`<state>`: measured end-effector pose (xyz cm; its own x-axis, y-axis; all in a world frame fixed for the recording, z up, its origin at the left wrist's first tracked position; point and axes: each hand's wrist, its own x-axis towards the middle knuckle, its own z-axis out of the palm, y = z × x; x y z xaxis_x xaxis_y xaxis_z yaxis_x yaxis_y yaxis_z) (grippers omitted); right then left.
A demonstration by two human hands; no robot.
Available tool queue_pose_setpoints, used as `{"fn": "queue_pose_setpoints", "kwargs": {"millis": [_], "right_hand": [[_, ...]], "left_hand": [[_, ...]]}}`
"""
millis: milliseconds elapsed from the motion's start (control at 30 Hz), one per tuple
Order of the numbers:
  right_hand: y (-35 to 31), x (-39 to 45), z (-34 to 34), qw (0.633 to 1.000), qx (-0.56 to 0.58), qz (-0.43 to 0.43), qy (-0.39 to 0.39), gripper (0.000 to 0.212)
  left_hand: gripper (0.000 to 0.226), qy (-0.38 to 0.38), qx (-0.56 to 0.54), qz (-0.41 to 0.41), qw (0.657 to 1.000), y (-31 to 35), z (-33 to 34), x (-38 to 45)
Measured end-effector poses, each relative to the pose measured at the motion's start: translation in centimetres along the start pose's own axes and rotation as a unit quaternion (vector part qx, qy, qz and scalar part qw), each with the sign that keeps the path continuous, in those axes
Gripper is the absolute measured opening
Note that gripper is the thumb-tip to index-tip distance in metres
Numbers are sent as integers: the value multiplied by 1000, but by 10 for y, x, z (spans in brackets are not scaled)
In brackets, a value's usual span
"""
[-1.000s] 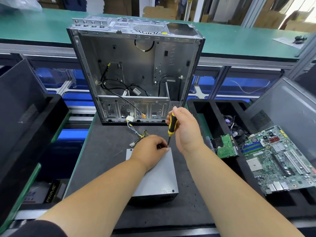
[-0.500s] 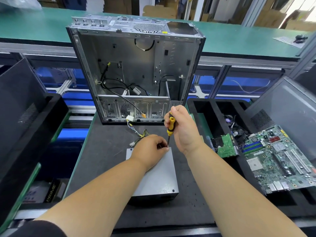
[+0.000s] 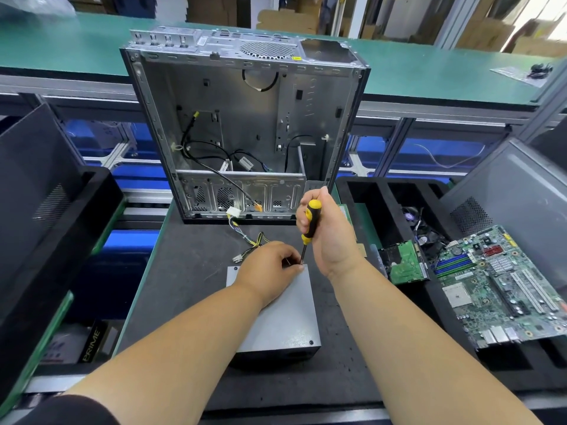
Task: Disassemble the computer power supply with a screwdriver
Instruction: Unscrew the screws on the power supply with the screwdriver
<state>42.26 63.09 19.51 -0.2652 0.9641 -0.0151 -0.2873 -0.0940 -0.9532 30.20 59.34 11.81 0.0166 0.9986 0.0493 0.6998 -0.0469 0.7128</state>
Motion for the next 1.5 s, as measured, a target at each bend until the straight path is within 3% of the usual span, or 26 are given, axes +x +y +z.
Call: {"fn": "queue_pose_setpoints", "kwargs": {"millis": [133,367,567,700,833,1100,1267,1400,1500], "right_hand": [[-2,-1,-5,997,-68,-16,-12,22],[-8,2,-9,998,-68,-9,14,22],[-5,1,-5,999,-44,-11,-2,36],[-2,4,-2,999,-25,-16,30,27],[0,3,-4,1000,11,-1,-7,29],[-8,1,-7,995,-99,-5,-18,20],[-7,1,-5,997,-77,-3,5,29],[-2,0,1,997,-75,16,10,49],[4,-1,5,999,-48,2,0,42]], "left_hand": [[3,1,-2,0,1000,-1,1,1],[4,-4,-7,0,1000,-2,1,1],[1,-6,-8,-4,1000,-1,1,0],[2,-4,-6,-7,1000,-1,1,0],[1,-6,-3,-8,1000,-1,1,1],[3,-5,-9,-6,1000,-1,0,0],[7,-9,-16,-15,1000,0,0,0],[7,-7,-14,-16,1000,1,-1,-1],[7,-8,-13,-10,1000,2,-1,0]]}}
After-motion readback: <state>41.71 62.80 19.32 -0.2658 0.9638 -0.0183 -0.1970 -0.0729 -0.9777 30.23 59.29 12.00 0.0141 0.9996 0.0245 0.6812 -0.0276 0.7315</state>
